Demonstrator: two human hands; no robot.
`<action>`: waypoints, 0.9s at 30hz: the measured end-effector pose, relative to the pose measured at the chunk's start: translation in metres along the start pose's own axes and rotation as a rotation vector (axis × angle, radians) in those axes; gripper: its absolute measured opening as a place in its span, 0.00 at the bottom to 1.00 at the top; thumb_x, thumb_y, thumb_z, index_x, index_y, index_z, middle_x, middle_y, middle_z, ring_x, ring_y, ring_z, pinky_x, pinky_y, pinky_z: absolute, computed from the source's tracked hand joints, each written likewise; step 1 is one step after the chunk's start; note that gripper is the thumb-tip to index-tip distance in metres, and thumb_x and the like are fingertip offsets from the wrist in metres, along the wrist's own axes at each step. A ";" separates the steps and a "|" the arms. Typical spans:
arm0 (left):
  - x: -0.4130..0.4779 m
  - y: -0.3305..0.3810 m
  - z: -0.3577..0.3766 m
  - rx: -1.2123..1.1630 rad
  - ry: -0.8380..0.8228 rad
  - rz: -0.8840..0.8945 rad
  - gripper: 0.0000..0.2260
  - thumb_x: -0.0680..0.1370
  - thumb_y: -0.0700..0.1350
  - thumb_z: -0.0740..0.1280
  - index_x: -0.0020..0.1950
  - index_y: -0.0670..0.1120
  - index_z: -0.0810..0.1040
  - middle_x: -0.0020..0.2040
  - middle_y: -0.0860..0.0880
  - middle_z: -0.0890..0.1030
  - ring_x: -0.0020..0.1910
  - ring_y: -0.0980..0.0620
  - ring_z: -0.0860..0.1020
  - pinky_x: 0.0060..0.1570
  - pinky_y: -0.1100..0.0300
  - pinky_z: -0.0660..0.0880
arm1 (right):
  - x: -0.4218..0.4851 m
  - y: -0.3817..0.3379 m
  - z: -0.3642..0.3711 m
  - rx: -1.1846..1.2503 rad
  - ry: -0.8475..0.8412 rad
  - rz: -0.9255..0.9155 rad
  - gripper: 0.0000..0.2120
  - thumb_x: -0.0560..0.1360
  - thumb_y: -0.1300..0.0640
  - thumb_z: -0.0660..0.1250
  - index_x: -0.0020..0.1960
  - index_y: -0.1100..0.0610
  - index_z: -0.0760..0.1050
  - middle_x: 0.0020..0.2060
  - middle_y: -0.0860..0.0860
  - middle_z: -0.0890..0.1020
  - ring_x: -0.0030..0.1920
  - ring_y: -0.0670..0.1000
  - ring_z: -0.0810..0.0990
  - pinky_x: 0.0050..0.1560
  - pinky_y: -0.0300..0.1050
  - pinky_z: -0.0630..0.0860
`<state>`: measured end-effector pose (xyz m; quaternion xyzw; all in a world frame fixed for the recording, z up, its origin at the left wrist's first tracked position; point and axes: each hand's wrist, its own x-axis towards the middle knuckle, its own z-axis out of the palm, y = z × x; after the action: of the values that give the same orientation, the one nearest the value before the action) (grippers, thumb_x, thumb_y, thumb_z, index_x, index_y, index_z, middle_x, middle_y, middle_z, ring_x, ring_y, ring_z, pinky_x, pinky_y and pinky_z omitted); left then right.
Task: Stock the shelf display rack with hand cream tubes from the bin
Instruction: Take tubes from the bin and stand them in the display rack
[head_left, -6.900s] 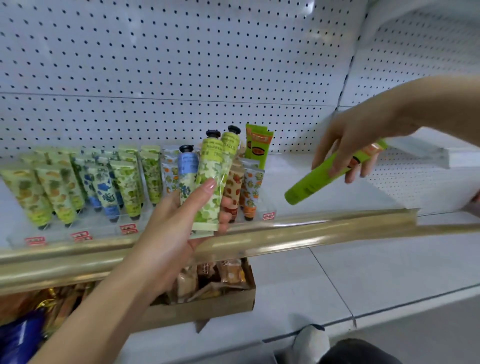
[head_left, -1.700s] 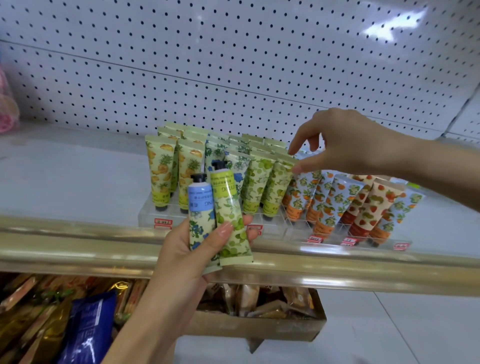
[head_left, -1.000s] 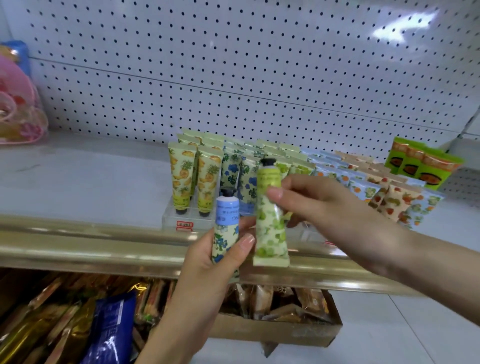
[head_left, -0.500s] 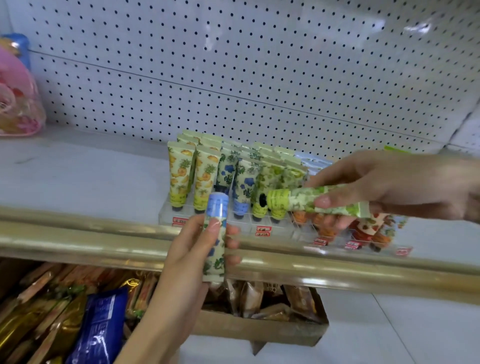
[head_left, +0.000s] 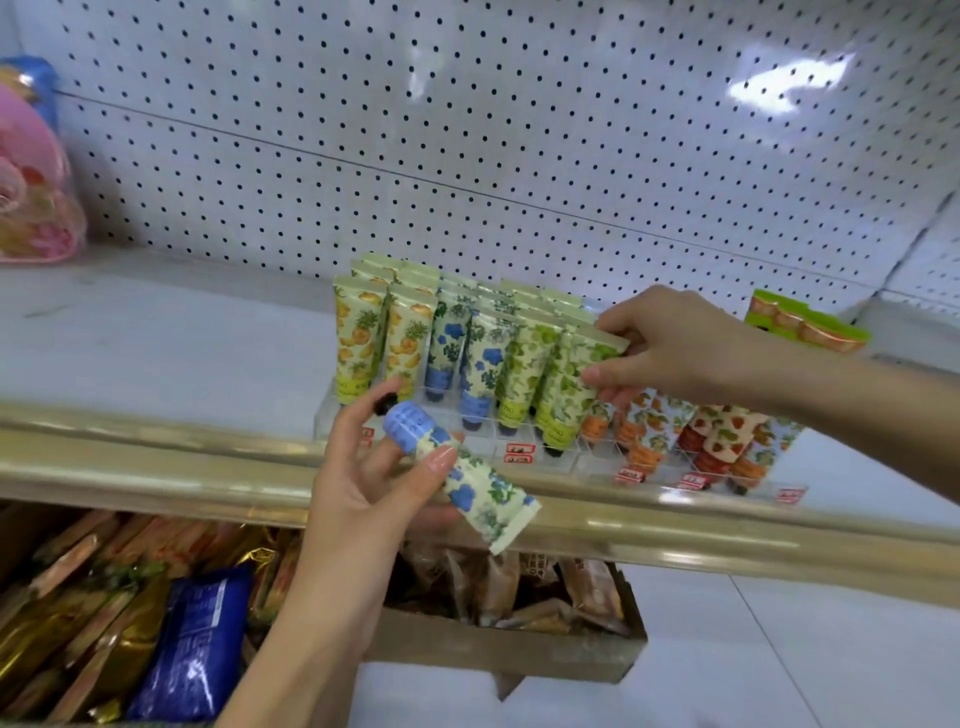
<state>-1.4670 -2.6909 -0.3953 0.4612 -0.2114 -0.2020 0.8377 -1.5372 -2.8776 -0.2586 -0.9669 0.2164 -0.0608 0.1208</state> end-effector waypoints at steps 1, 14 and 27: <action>0.000 0.001 -0.001 -0.003 0.000 0.005 0.28 0.62 0.43 0.72 0.61 0.57 0.74 0.49 0.43 0.84 0.40 0.44 0.84 0.38 0.49 0.82 | 0.001 0.000 0.002 0.010 -0.010 0.005 0.09 0.73 0.54 0.71 0.40 0.59 0.76 0.36 0.50 0.85 0.33 0.40 0.83 0.38 0.31 0.78; 0.006 -0.001 -0.009 -0.084 0.124 0.013 0.35 0.48 0.58 0.82 0.49 0.45 0.75 0.31 0.46 0.82 0.28 0.51 0.81 0.28 0.64 0.77 | 0.009 0.005 0.005 -0.024 0.033 0.006 0.15 0.70 0.53 0.73 0.48 0.64 0.77 0.31 0.52 0.84 0.27 0.41 0.82 0.31 0.29 0.75; 0.005 -0.001 -0.001 -0.312 0.099 -0.095 0.18 0.57 0.44 0.76 0.45 0.43 0.81 0.38 0.40 0.83 0.34 0.49 0.83 0.31 0.65 0.78 | 0.000 0.009 -0.017 -0.025 0.097 -0.021 0.08 0.69 0.51 0.74 0.44 0.53 0.79 0.28 0.47 0.83 0.27 0.42 0.81 0.38 0.37 0.78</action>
<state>-1.4625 -2.6933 -0.3960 0.3444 -0.1137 -0.2489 0.8981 -1.5441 -2.8889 -0.2442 -0.9664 0.2127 -0.1063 0.0976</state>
